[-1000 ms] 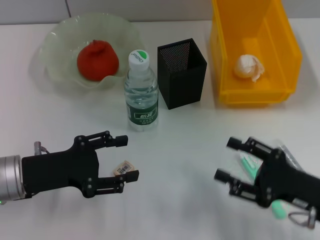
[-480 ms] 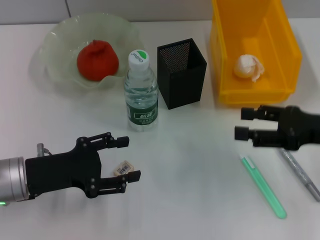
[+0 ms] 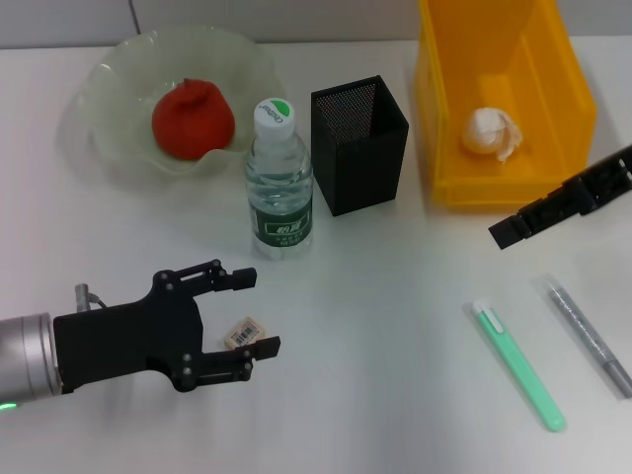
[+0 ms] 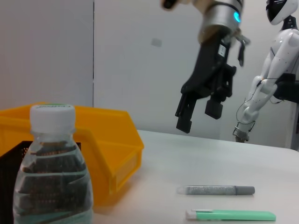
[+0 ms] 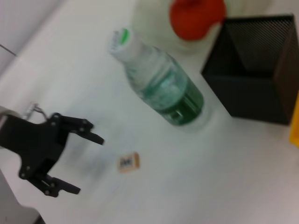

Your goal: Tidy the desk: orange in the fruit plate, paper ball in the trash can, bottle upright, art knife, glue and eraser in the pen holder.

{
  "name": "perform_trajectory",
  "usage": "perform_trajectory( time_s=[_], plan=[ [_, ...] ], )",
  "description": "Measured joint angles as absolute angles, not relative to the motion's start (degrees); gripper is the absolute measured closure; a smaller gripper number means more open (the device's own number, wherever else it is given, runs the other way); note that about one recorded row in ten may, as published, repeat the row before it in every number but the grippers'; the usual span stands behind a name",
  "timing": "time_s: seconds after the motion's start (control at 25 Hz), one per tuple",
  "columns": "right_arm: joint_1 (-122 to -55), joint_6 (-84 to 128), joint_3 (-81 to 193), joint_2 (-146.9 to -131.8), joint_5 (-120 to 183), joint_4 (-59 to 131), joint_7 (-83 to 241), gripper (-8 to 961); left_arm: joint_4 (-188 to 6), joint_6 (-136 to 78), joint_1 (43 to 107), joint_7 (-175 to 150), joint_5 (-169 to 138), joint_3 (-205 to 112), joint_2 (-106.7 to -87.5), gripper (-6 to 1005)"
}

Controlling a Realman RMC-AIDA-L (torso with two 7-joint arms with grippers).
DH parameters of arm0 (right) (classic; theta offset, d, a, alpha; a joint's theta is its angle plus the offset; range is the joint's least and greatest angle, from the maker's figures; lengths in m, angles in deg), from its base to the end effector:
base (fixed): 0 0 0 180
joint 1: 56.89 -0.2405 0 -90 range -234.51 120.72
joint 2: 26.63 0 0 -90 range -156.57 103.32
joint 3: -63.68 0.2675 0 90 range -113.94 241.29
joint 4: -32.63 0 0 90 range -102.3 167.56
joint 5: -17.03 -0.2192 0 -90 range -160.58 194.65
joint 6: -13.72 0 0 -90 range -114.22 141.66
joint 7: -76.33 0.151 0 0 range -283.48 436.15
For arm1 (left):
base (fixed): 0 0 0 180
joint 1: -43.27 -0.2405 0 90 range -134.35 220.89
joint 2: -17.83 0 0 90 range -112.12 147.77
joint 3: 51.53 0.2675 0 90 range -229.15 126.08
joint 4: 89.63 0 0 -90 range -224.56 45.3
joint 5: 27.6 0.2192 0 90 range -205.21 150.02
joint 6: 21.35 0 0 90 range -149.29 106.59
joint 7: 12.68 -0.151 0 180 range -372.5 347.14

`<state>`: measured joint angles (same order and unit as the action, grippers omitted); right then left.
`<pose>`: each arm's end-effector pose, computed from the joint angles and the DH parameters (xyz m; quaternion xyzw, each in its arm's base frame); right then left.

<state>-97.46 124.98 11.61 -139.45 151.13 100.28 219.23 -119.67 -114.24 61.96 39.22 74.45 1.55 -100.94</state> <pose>0.1925 0.3658 0.0690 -0.8958 0.4420 -0.0381 0.0285 -0.3065 0.2636 -0.0459 -0.9500 -0.0920 -0.2733 0.1196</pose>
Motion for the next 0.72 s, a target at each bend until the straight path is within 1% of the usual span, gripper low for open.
perform_trajectory(
  time_s=[0.04, 0.08, 0.12, 0.16, 0.2, 0.24, 0.28, 0.4, 0.44, 0.48, 0.6, 0.64, 0.72],
  plan=[
    [-101.5, 126.84, 11.56, -138.99, 155.11, 98.37, 222.65, 177, -119.25, -114.2, 61.98, 38.77, 74.29, 1.56, -100.95, 213],
    [-101.5, 126.84, 11.56, -138.99, 155.11, 98.37, 222.65, 177, -119.25, -114.2, 61.98, 38.77, 74.29, 1.56, -100.95, 213],
    [-103.63, 127.53, 11.55, -138.96, 157.52, 97.17, 223.96, 177, -118.14, -114.13, 62.12, 37.67, 73.85, 1.55, -100.99, 213],
    [-107.55, 128.56, 11.45, -139.2, 162.33, 94.81, 225.55, 177, -118.14, -114.13, 62.12, 37.67, 73.85, 1.55, -100.99, 213],
    [-107.55, 128.56, 11.45, -139.2, 162.33, 94.81, 225.55, 177, -117.93, -114.11, 62.16, 37.31, 73.69, 1.55, -100.99, 213],
    [-110.57, 128.84, 10.9, -139.96, 167.07, 92.36, 226.76, 177, -117.93, -114.11, 62.16, 37.31, 73.69, 1.55, -100.99, 213],
    [-110.57, 128.84, 10.9, -139.96, 167.07, 92.36, 226.76, 177, -117.93, -114.11, 62.16, 37.31, 73.69, 1.55, -100.99, 214],
    [-113.53, 128.12, 8.76, -141.17, 172.04, 89.33, 228.7, 178, -117.88, -114.01, 62.07, 37.05, 73.15, 1.55, -101.0, 214],
    [-115.12, 126.84, 6.7, -142.13, 174.62, 86.81, 229.96, 178, -117.88, -114.01, 62.07, 37.05, 73.15, 1.55, -101.0, 214],
    [-115.12, 126.84, 6.7, -142.13, 174.62, 86.81, 229.96, 178, -117.84, -113.87, 62.03, 36.75, 73.06, 1.55, -101.0, 214],
    [-116.71, 125.32, 4.17, -143.29, 176.79, 83.65, 231.28, 179, -117.64, -113.8, 62.04, 36.21, 73.04, 1.55, -101.0, 214],
    [-117.42, 124.38, 2.29, -143.93, 177.35, 81.55, 232.2, 179, -117.64, -113.8, 62.04, 36.21, 73.04, 1.55, -101.0, 214],
    [-117.68, 123.99, 1.39, -144.15, 177.47, 80.52, 232.68, 179, -116.95, -113.73, 62.21, 35.8, 73.03, 1.56, -101.0, 214]
  ],
)
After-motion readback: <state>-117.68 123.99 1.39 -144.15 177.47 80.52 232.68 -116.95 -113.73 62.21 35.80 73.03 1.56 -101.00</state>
